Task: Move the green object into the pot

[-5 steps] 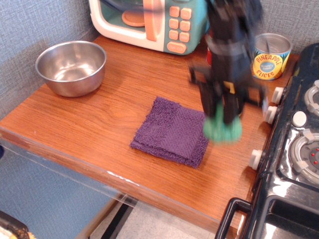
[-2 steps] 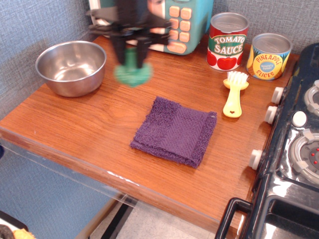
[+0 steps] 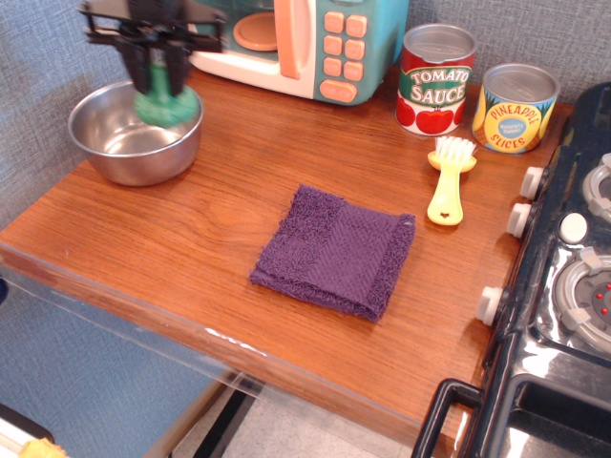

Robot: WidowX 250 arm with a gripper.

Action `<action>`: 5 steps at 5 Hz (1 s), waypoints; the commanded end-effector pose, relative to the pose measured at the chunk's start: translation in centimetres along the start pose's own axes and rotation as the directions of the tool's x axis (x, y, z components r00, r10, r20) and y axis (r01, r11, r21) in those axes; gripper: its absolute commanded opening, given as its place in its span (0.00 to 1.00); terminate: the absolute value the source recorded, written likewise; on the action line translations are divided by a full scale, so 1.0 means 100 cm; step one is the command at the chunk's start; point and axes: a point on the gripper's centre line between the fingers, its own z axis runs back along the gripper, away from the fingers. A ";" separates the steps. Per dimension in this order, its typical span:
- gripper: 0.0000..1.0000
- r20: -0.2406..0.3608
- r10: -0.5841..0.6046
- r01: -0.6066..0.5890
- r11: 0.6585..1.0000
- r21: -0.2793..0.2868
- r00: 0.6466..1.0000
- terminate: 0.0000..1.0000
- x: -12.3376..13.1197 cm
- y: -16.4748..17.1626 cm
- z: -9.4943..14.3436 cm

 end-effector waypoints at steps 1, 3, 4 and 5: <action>0.00 0.013 0.084 -0.084 0.996 0.026 0.996 0.00 0.003 0.042 0.005; 1.00 -0.079 0.011 -0.009 1.000 0.017 0.997 0.00 -0.014 0.021 -0.022; 1.00 -0.032 -0.043 0.042 0.999 -0.010 0.999 0.00 -0.010 0.009 -0.007; 1.00 0.091 -0.186 0.195 0.975 -0.108 0.978 0.00 -0.006 -0.015 0.039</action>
